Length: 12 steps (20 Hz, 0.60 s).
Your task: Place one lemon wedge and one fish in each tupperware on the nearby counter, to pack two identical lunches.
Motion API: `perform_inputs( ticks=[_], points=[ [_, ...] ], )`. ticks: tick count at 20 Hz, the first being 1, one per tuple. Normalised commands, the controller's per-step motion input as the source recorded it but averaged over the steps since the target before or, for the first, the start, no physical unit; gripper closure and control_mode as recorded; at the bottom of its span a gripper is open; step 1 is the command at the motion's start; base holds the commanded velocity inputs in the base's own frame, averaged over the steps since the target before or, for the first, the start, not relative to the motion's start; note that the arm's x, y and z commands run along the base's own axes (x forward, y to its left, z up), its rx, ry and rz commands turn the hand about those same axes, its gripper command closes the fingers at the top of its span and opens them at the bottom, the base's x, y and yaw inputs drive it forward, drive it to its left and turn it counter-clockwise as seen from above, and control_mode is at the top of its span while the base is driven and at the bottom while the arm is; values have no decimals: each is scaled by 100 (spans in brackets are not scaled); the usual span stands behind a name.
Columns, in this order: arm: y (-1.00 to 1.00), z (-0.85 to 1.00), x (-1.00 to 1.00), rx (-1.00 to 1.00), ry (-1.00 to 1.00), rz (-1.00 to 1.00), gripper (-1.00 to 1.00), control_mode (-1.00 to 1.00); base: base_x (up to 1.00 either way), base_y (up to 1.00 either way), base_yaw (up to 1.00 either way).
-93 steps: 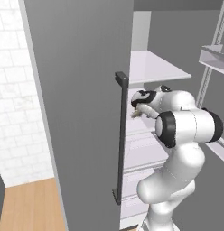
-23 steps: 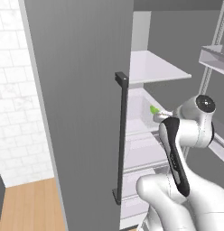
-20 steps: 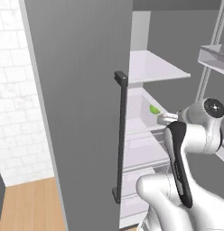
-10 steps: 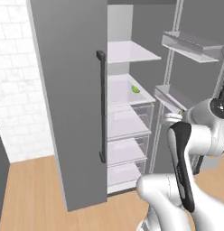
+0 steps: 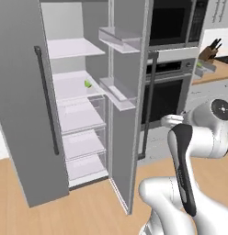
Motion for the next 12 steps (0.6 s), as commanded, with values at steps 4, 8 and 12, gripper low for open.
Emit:
perform_inputs(
  ticks=[4,8,12],
  points=[
    [0,0,0,0,0,0,100,100,27,-100,-40],
    [0,0,0,0,0,0,100,100,80,-100,-34],
    [0,0,0,0,0,0,100,100,100,-99,-24]
  ],
)
